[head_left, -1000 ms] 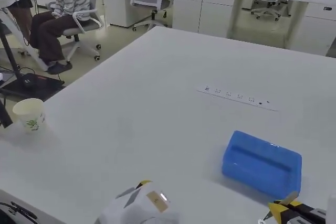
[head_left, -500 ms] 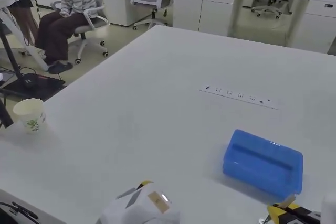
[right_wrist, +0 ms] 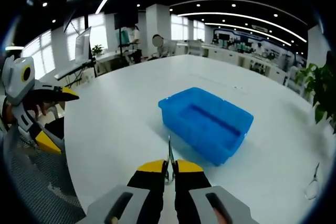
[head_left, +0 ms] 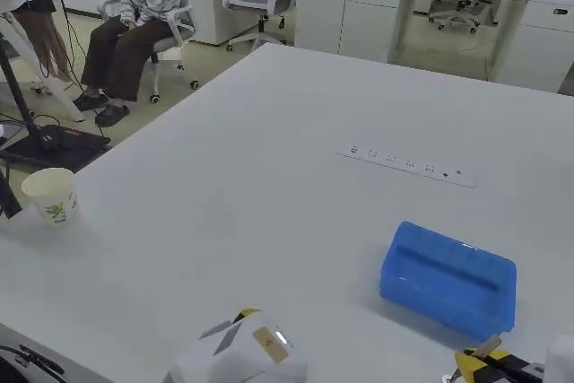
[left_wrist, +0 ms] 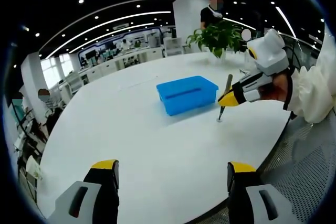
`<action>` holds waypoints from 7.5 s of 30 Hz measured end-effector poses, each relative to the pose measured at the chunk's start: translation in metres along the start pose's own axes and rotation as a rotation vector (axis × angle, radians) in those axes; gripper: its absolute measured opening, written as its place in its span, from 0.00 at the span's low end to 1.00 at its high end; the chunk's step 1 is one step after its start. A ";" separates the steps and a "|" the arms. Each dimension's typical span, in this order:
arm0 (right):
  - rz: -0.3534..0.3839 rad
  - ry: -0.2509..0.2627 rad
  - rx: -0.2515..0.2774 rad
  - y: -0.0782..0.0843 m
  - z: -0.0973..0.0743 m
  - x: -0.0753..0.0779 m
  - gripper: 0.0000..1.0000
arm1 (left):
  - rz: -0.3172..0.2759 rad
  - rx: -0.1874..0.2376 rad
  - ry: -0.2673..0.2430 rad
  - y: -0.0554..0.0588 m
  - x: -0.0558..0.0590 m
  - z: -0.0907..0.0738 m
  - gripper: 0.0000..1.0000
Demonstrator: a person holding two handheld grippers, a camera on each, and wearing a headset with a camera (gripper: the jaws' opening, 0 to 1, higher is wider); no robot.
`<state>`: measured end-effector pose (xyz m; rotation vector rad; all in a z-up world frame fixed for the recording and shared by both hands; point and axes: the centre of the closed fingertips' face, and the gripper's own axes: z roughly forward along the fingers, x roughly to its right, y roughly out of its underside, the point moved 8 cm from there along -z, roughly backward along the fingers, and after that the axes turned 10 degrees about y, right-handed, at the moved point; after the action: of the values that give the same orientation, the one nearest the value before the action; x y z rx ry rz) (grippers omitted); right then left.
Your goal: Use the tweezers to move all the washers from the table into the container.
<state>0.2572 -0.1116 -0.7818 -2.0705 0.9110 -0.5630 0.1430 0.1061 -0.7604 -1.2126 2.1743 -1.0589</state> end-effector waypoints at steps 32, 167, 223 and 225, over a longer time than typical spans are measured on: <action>-0.017 0.008 0.063 -0.032 -0.013 0.013 0.02 | 0.003 0.012 -0.006 -0.001 -0.001 0.000 0.86; -0.055 0.060 0.212 -0.106 -0.029 0.036 0.04 | 0.102 0.010 0.018 -0.021 0.003 -0.005 0.60; -0.031 -0.823 0.270 -0.081 -0.143 -0.056 0.15 | -0.001 0.396 0.999 -0.198 0.056 -0.067 0.00; -0.019 -0.828 0.277 -0.079 -0.143 -0.056 0.13 | 0.018 0.395 0.991 -0.199 0.056 -0.068 0.00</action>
<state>0.1613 -0.1040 -0.6384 -1.7996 0.3004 0.1719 0.1714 0.0221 -0.5620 -0.4989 2.3820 -2.2867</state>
